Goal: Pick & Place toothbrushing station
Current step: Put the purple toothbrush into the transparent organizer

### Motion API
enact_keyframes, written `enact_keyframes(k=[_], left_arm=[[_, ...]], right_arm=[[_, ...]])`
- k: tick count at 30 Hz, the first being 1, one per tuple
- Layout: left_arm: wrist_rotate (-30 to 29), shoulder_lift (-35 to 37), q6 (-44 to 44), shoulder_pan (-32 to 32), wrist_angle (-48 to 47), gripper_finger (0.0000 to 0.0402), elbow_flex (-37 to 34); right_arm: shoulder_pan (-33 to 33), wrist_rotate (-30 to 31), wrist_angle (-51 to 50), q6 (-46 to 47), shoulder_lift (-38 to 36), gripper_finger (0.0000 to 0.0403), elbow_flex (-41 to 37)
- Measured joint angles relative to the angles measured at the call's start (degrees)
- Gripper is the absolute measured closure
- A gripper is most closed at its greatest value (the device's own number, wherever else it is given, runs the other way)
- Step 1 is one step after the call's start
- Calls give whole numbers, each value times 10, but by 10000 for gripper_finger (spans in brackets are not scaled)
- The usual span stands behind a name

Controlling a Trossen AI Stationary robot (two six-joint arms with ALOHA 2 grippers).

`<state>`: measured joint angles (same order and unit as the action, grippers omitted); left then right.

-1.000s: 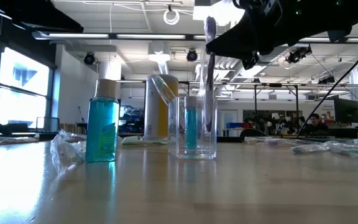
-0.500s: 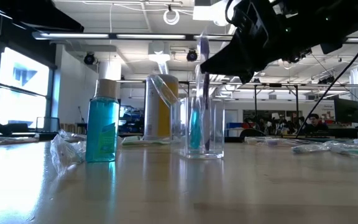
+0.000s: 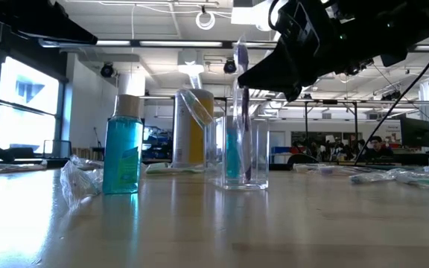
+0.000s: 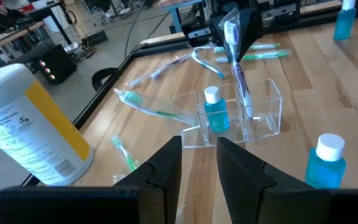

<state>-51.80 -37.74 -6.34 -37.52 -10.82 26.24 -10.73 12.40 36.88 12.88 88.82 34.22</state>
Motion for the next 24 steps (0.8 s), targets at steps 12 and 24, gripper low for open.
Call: enact_keyframes(k=[12, 24], left_arm=[[0, 0, -1, 0, 0, 307, 0], [-1, 0, -2, 0, -1, 307, 0]], right_arm=[[0, -9, -1, 0, 0, 378, 0], [0, -39, -10, 10, 1, 333, -2]])
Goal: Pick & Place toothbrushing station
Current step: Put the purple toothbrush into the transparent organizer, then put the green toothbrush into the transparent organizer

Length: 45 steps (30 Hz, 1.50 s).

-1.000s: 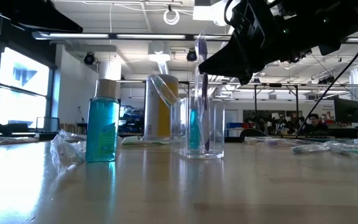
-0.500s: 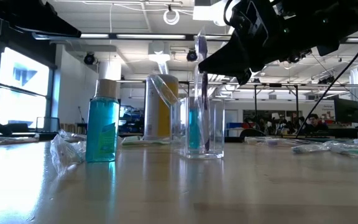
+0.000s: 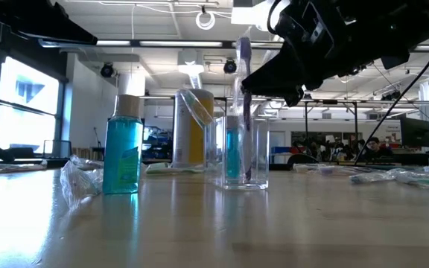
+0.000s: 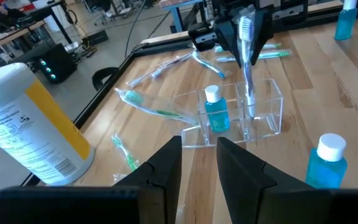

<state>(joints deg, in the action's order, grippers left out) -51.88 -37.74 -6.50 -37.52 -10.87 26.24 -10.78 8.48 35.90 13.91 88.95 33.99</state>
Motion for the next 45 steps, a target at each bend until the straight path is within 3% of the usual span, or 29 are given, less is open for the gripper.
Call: enact_keyframes(k=[12, 23, 29, 33, 38, 42, 45], left_arm=[[0, 0, 0, 0, 0, 307, 0], [0, 0, -11, 0, -8, 307, 0], [1, 0, -44, 0, -47, 307, 0], [5, 0, -59, 0, -62, 307, 0], [6, 0, -60, 0, -62, 307, 0], [6, 0, -60, 0, -61, 307, 0], [6, 0, -60, 0, -61, 307, 0]], right_arm=[[0, 4, 8, 0, 0, 210, 0], [-5, 4, -4, -17, -32, 210, 1], [-19, 5, -134, -11, -122, 220, 2], [-29, -21, -242, 58, -182, 226, 2], [-31, -142, -369, 224, -241, 228, 2], [-37, -209, -462, 337, -255, 228, 2], [-48, -223, -528, 429, -256, 228, 1]])
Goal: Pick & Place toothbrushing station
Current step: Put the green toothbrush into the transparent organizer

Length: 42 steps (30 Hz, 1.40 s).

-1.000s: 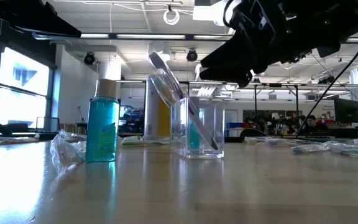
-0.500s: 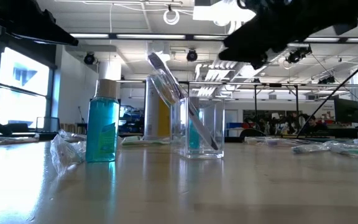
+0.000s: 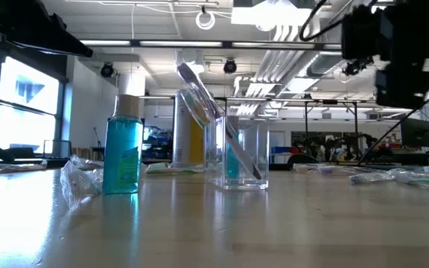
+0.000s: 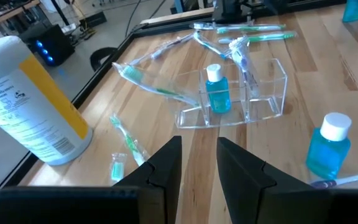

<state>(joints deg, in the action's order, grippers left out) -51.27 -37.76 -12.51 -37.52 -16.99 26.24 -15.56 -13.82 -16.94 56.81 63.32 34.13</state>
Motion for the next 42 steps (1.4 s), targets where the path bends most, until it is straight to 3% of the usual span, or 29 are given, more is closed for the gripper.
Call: enact_keyframes(k=[11, 17, 36, 42], left_arm=[[12, 0, 0, 0, -1, 307, 0], [25, 0, -2, 0, -8, 307, 0], [24, -2, -31, 0, -30, 307, 0], [24, -24, -33, 0, -30, 307, 0]], right_arm=[[-10, 122, -238, 230, 0, 228, 0], [-10, 192, -288, 255, 1, 228, 0], [-9, 181, -246, 274, 191, 228, 4], [8, 171, -241, 228, 209, 248, 7]])
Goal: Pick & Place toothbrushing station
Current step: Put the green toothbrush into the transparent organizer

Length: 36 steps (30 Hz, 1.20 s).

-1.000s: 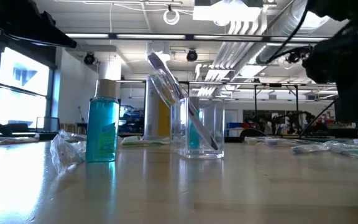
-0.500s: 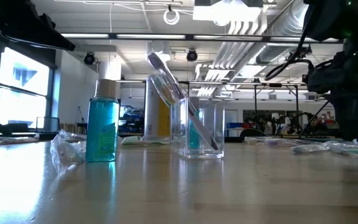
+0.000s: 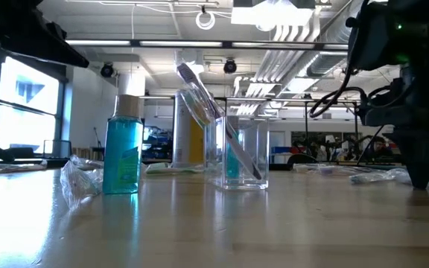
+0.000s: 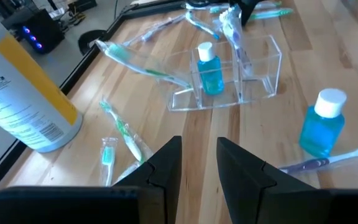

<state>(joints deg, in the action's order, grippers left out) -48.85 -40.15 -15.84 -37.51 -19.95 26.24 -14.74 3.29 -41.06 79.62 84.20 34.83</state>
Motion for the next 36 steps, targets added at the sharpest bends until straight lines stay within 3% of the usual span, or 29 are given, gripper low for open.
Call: enact_keyframes(k=[9, 16, 27, 31, 36], left_arm=[[-1, -44, -5, 0, 0, 307, 0], [-3, -67, -12, 0, 2, 307, 0], [-3, -70, -12, 0, 5, 307, 0], [-3, -70, -12, 0, 5, 307, 0], [-3, -70, -12, 0, 5, 307, 0]], right_arm=[[6, 18, 14, -91, -4, 387, -2], [-1, 23, 10, -111, -1, 391, 7], [-36, 98, 8, -210, -17, 392, 110], [-50, 156, 10, -263, -18, 392, 150], [-60, 273, 70, -370, -18, 393, 176]])
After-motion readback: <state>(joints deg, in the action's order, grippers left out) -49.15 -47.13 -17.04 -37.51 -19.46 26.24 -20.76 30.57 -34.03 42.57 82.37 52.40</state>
